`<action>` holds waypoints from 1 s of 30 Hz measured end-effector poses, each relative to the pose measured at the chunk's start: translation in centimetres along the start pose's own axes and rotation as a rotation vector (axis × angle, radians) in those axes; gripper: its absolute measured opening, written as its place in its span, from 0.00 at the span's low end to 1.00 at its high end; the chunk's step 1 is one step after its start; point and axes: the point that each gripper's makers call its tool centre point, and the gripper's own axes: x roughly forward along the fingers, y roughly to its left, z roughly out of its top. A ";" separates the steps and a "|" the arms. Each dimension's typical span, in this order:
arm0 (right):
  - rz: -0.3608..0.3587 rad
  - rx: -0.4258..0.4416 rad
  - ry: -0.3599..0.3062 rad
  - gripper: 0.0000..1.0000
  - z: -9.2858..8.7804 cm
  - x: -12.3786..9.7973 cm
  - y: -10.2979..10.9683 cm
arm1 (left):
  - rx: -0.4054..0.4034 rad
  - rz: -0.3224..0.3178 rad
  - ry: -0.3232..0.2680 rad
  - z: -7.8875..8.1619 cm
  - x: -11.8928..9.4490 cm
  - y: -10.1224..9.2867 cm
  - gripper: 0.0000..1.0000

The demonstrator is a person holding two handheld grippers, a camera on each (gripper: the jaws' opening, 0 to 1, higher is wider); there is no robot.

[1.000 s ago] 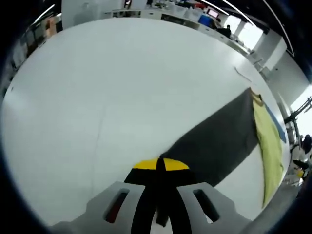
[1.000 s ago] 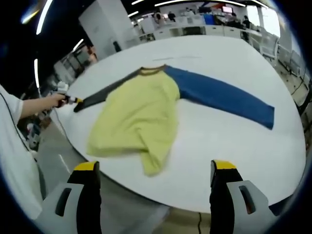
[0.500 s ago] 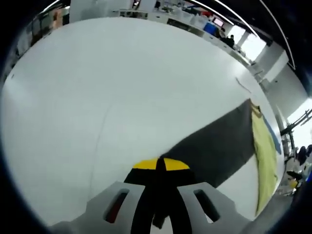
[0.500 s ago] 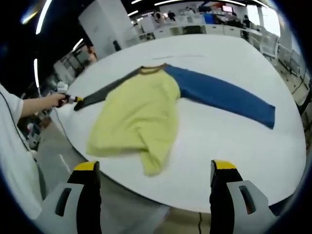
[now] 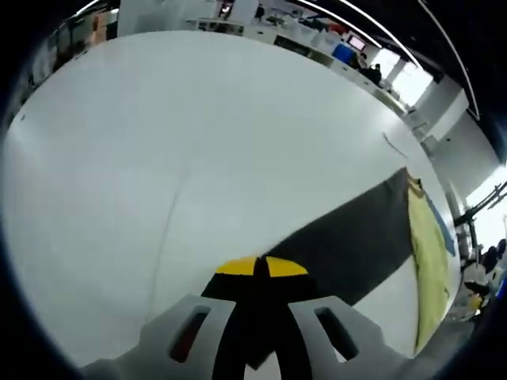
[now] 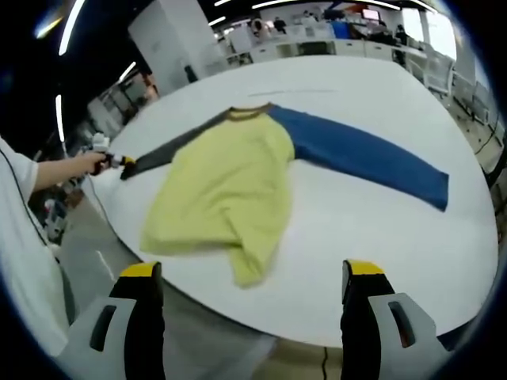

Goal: Fold the garment on the visible template until the final outline fits inside the template.

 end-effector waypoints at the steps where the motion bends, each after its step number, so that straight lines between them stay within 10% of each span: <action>1: 0.001 0.000 -0.001 0.93 0.0 0.0 0.0 | 0.001 0.002 0.000 0.0 -0.1 0.0 0.00; 30: 0.017 -0.022 -0.025 0.93 0.6 -0.3 0.6 | 0.001 0.081 -0.010 -2.6 -4.2 2.7 0.00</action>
